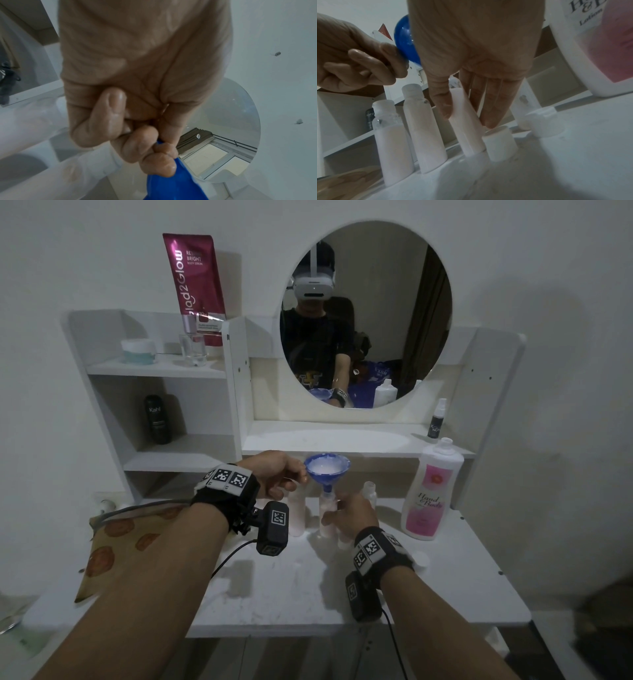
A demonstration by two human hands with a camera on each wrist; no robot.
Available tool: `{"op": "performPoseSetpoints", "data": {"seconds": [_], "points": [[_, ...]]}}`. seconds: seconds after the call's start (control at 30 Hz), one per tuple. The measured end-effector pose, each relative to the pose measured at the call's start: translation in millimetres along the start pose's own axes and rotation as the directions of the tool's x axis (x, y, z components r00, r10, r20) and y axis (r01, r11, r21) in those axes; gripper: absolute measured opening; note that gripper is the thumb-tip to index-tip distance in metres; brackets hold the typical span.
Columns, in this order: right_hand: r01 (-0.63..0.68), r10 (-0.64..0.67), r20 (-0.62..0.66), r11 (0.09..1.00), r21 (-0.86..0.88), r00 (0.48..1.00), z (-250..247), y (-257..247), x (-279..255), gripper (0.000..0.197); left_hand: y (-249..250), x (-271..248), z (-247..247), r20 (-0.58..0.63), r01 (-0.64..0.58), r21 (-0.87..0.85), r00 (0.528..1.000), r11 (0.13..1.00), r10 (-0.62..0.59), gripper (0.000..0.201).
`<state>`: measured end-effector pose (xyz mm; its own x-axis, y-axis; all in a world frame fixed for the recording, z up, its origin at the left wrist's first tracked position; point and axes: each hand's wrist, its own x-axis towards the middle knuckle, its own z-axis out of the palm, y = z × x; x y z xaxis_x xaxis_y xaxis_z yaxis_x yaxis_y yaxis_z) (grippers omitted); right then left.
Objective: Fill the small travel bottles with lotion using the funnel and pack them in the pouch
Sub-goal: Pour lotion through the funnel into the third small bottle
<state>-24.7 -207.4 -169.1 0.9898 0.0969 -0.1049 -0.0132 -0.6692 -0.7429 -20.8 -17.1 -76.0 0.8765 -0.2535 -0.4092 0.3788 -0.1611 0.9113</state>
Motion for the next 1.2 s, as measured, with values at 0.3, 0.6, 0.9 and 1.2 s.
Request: {"op": "performPoseSetpoints", "data": {"seconds": [0.3,0.6,0.9,1.2], "points": [[0.009,-0.009,0.007,1.000,-0.011,1.000,-1.9,0.3,0.8,0.019,-0.5,3.0,-0.7,0.002,0.001,0.000,1.000,1.000,-0.001,0.010],[-0.004,0.004,0.003,1.000,-0.018,1.000,-2.0,1.2,1.5,0.027,0.9,1.8,0.4,0.002,-0.002,0.000,1.000,1.000,0.002,0.010],[0.004,-0.004,-0.003,1.000,-0.020,1.000,-1.3,2.1,2.5,0.017,1.6,1.3,1.0,-0.007,-0.016,-0.008,1.000,1.000,0.016,0.011],[0.004,-0.004,0.005,0.999,-0.034,1.000,-2.4,0.0,0.5,0.020,2.7,0.4,1.2,-0.015,-0.021,-0.002,1.000,1.000,0.021,0.014]]}}
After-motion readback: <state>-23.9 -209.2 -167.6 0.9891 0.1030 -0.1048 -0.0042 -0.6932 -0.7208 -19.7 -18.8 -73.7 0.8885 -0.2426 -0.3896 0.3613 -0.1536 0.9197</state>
